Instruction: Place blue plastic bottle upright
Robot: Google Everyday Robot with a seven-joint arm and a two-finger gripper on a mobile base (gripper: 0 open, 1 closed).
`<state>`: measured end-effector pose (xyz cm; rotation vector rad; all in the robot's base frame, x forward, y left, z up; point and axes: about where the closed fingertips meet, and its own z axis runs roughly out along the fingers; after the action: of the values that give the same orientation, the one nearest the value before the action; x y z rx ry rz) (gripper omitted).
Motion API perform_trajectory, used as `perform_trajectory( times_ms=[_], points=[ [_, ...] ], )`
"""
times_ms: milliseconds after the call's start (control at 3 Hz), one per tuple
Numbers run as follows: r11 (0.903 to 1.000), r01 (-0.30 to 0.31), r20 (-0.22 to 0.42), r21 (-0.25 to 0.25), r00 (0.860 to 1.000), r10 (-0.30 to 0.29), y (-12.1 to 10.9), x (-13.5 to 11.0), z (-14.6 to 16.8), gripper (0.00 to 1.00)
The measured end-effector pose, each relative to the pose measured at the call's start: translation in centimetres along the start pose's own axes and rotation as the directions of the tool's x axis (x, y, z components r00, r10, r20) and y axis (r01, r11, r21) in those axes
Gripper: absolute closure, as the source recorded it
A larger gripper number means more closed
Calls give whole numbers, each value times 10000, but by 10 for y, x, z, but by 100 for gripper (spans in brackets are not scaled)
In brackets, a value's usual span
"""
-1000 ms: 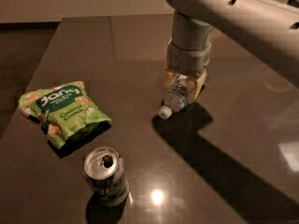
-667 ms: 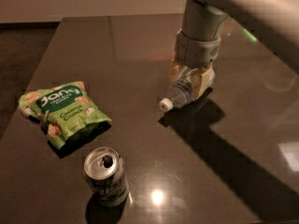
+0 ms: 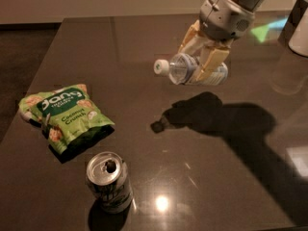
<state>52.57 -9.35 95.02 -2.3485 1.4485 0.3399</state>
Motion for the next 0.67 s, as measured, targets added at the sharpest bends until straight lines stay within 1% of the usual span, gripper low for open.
perform_trajectory(
  times_ms=[333, 667],
  points=[
    [9884, -1505, 1755, 190, 9738, 1449, 19, -31, -19, 100],
    [9695, -2450, 3392, -46, 9116, 2320, 38, -59, -29, 100]
  ],
)
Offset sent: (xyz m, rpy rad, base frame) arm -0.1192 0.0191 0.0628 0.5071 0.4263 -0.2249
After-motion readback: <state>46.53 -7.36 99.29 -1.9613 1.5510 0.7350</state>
